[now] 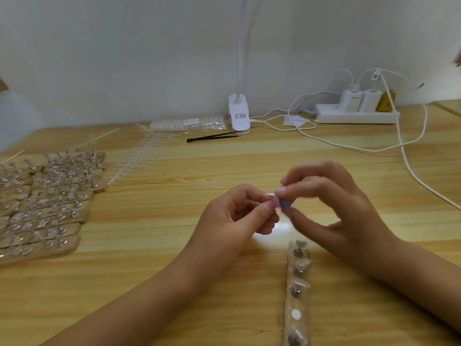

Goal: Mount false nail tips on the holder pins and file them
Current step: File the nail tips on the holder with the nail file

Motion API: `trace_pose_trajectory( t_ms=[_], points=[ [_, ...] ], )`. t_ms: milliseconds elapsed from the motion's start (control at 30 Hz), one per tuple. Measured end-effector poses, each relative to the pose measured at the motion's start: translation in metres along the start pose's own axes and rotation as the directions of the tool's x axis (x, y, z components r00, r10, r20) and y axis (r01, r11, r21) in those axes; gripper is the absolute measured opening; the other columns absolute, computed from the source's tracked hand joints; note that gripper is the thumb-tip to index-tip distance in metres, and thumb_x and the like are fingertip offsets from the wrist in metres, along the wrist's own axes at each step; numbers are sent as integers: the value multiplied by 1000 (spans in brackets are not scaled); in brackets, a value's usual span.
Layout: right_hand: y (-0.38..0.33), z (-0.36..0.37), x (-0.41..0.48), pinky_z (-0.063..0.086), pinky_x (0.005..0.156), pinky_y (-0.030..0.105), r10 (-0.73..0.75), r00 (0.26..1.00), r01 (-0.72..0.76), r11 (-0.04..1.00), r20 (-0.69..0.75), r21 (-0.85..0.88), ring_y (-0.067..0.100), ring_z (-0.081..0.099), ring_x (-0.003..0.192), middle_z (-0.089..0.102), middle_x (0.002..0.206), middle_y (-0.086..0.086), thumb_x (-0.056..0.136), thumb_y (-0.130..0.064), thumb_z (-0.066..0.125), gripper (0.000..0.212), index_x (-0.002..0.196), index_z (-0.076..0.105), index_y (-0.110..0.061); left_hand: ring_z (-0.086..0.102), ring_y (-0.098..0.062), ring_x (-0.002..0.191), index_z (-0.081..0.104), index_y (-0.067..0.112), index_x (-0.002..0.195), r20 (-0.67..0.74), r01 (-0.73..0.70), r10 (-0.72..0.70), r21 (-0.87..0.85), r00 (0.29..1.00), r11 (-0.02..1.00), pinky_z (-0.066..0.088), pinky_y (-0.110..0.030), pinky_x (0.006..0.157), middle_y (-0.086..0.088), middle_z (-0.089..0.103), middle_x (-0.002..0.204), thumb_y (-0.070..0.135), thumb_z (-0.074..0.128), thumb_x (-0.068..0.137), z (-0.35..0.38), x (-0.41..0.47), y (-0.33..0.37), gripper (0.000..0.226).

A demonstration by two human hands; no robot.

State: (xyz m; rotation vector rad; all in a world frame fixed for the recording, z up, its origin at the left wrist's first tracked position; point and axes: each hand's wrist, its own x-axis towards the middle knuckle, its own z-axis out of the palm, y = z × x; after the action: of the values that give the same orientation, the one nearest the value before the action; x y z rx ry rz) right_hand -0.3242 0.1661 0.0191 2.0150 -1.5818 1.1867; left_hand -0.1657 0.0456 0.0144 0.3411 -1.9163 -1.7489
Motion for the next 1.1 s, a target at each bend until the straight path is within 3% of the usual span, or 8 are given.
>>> trace_pose_trajectory(
  t_ms=[267, 400, 500, 667, 800, 933, 1033, 1100],
  points=[
    [0, 1, 1, 47, 88, 45, 84, 996, -83, 996, -19, 44, 17, 59, 103, 59, 106, 2, 87, -18, 64, 19, 106, 64, -14, 69, -10, 73, 73, 26, 82, 8, 12, -11, -42, 1000, 999, 54, -19, 68, -2, 74, 77, 33, 65, 80, 1, 0, -2, 10],
    [-1, 3, -1, 49, 84, 45, 20, 1000, -21, 998, 12, 57, 23, 59, 102, 58, 108, 3, 89, -17, 66, 17, 104, 67, -9, 70, -11, 74, 71, 26, 81, 29, 9, -8, -24, 1000, 1000, 55, -20, 69, -3, 74, 78, 34, 63, 81, 1, -1, -2, 11],
    [4, 1, 1, 48, 87, 46, 79, 997, -79, 997, 6, 21, 20, 59, 102, 59, 106, 4, 88, -19, 64, 19, 106, 65, -14, 69, -10, 72, 72, 23, 83, 7, 21, -21, -48, 1000, 999, 54, -19, 68, -2, 73, 76, 32, 65, 81, 0, 1, -2, 12],
    [-1, -1, 1, 52, 91, 29, 84, 996, -73, 971, -39, 227, 18, 60, 104, 55, 110, 6, 88, -13, 63, 24, 110, 56, -20, 68, -11, 82, 72, 25, 95, 9, -8, 8, -21, 1000, 1000, 55, -22, 74, 1, 72, 83, 28, 59, 93, -2, 2, -4, 13],
    [-1, -3, 3, 52, 85, 41, 64, 996, -54, 984, -54, 169, 21, 59, 103, 54, 106, -1, 88, -15, 64, 24, 108, 54, -23, 70, -9, 87, 74, 33, 94, -20, -39, 39, 10, 999, 999, 55, -21, 78, 4, 74, 88, 32, 65, 89, -4, 3, -4, 11],
    [-3, 1, 0, 49, 88, 34, 10, 999, -4, 991, -43, 130, 18, 59, 103, 55, 108, 4, 88, -14, 67, 24, 109, 58, -18, 69, -11, 82, 70, 28, 95, 7, -66, 66, 49, 998, 997, 55, -23, 77, 2, 73, 88, 27, 64, 89, -3, 3, -6, 8],
    [-3, 2, -1, 51, 86, 39, 67, 998, -62, 978, -17, 197, 22, 60, 103, 55, 108, 6, 87, -13, 67, 23, 108, 60, -18, 68, -10, 78, 69, 28, 92, 23, -76, 74, 67, 997, 995, 54, -23, 75, 3, 73, 84, 26, 63, 89, -1, 2, -7, 7],
    [-4, 3, -1, 51, 87, 35, 44, 999, -41, 981, -8, 190, 20, 60, 103, 56, 107, 7, 87, -13, 68, 22, 107, 60, -17, 69, -10, 77, 68, 29, 91, 26, -81, 79, 76, 997, 994, 55, -23, 75, 3, 72, 83, 27, 63, 89, -2, 3, -7, 6]
  ],
)
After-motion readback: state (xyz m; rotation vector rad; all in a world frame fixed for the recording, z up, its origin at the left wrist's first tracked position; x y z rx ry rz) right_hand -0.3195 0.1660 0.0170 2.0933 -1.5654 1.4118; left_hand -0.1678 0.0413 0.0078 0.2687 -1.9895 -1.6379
